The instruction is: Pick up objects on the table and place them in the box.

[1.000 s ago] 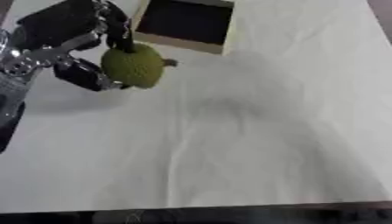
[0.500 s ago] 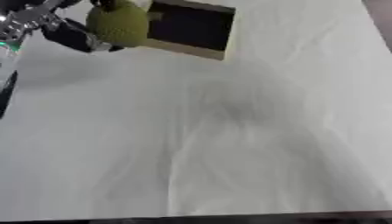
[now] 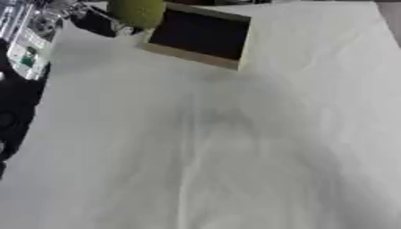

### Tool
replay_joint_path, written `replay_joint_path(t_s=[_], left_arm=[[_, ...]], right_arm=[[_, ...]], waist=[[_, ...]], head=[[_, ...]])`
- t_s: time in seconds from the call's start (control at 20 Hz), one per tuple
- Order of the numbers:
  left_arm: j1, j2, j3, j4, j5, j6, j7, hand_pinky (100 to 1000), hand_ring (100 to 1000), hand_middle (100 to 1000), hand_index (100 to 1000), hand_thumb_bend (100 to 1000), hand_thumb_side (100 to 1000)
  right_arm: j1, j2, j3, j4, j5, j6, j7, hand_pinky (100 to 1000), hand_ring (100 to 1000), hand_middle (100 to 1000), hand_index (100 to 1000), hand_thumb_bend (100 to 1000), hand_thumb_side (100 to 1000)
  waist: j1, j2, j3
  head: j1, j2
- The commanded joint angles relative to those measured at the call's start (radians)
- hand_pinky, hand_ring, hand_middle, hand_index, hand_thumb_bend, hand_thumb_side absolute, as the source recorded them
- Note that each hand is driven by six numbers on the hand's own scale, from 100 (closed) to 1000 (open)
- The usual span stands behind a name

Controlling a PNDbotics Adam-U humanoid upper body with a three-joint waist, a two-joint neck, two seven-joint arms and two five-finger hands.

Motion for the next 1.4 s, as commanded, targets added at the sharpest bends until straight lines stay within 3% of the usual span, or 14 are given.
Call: replay_joint_path(t_s=[0.05,0.35,0.7,1.4], left_arm=[[-0.041,-0.014,0.035,0.026,-0.051,0.010,0.027,217,347,347,409,619,100],[-0.065,-0.043,0.067,0.083,-0.150,0.031,0.068,214,344,343,404,584,100],[-0.098,-0.055,0.110,0.134,-0.263,0.065,0.116,210,333,336,399,552,100],[-0.162,-0.064,0.177,0.215,-0.458,0.095,0.168,218,341,341,402,545,100]], right_arm=[[-0.017,-0.006,-0.002,-0.016,-0.014,0.000,0.006,834,802,639,767,100,483],[-0.037,0.017,0.003,-0.016,-0.027,-0.001,0.013,833,802,639,767,100,480],[-0.071,0.047,0.023,-0.016,-0.053,-0.007,0.040,833,802,639,767,100,479],[-0.123,0.111,0.061,-0.016,-0.096,0.007,0.098,835,805,637,767,100,502]], waist=[[-0.003,-0.018,-0.006],[-0.017,-0.009,-0.033],[-0.034,0.006,-0.085],[-0.035,0.043,-0.189]], head=[[0.011,-0.019],[0.030,-0.031],[0.093,-0.051],[0.189,-0.086]])
